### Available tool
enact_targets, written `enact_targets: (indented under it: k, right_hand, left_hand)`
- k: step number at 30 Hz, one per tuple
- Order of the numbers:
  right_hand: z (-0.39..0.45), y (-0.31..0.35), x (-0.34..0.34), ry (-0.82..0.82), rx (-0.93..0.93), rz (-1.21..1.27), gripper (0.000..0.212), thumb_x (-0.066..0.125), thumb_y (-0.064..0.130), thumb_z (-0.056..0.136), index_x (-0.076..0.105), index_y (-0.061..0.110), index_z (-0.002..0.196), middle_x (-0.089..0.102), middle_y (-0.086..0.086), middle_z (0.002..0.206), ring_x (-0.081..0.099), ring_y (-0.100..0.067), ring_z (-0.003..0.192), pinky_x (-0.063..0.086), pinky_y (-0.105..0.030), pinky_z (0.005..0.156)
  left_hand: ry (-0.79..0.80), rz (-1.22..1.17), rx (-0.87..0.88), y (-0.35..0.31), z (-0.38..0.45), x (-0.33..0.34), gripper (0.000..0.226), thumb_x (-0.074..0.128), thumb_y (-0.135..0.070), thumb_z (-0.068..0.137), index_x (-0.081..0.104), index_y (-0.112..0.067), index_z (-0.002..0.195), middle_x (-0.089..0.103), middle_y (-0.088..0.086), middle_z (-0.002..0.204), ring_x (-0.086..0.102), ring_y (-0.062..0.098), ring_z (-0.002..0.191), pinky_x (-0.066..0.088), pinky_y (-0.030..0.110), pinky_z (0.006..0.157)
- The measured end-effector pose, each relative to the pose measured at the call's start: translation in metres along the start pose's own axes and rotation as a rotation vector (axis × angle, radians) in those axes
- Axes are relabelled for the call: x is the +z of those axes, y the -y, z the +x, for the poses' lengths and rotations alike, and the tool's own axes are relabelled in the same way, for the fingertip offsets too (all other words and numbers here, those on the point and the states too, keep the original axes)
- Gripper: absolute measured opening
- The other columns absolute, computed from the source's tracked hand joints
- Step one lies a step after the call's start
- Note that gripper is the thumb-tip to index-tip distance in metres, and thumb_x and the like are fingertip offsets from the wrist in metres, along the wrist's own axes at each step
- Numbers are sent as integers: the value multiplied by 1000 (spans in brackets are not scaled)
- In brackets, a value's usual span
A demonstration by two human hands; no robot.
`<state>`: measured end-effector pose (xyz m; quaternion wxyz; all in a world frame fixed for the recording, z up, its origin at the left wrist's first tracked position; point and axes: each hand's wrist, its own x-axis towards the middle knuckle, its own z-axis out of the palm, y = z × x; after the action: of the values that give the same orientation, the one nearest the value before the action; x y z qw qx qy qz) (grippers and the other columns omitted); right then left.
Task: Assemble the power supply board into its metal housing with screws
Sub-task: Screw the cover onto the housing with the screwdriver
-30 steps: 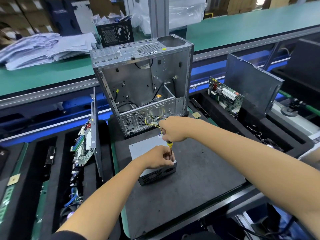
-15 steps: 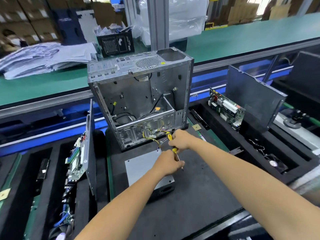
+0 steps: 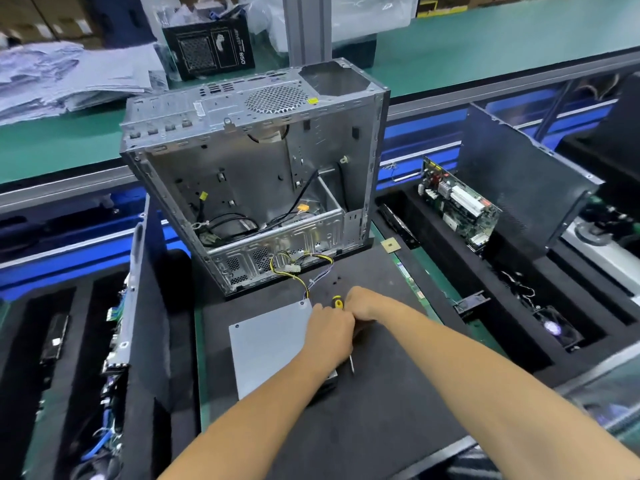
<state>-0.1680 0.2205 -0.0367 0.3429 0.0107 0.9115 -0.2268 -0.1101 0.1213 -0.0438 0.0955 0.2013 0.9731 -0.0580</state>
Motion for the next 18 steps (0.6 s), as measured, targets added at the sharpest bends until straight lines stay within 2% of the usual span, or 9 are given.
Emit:
enact_targets:
  k: [3,4,6,7,9,11,14,18]
  right_hand:
    - [4,0,2,-26,-12,-10,37,52,11,91,42,8,55,43,-9,58,40,-24,71,31,-29,56]
    - [2,1,1,-24,-9,3,34,51,10,91,48,5,58,47,-13,63,41,-24,74,32,-28,59]
    - [1,4,0,-8,-3,29,23,49,7,93,65,-6,83,58,-22,83,46,-23,80,35,-27,67]
    - [2,4,-1,-4,-7,31,23,49,7,94,66,-8,99,61,-23,93,47,-23,82,36,-27,70]
    - [1,5,-2,-3,-27,0,28,50,7,94,62,-7,115,58,-18,97,47,-22,85,39,-28,75]
    - [-1,6,-2,-24,-50,-18,25,52,7,93,62,-3,113,52,-13,95,47,-21,86,40,-30,79]
    - [-5,6,-1,5,-49,-47,6,52,6,92,58,8,94,53,-13,92,48,-22,84,40,-28,75]
    - [-11,0,3,3,-25,11,9,54,6,91,58,2,83,57,-17,86,48,-23,79,39,-27,68]
  left_hand:
    - [18,15,-5,0,1,-2,14,56,-18,86,64,-15,97,69,7,97,63,27,90,26,35,73]
    - [20,17,-4,-1,2,-2,14,56,-18,85,64,-15,97,69,7,97,63,27,90,26,34,73]
    - [19,13,-4,-1,2,-2,14,58,-20,85,65,-16,96,70,7,95,63,26,90,26,34,73]
    - [17,9,-3,-1,2,-1,13,58,-20,85,65,-16,96,70,6,95,63,26,90,26,34,73]
    - [9,8,-4,-1,2,-1,12,58,-20,85,65,-16,95,70,6,94,63,26,89,25,33,72]
    - [2,7,1,-1,1,-1,12,57,-19,85,65,-16,94,70,6,93,63,26,88,25,33,72]
    - [7,12,4,-2,0,-3,13,56,-18,86,65,-16,95,70,6,93,63,26,88,26,34,72]
    - [-14,-19,20,-1,-2,-4,15,52,-17,88,64,-14,97,70,7,97,63,27,90,27,34,72]
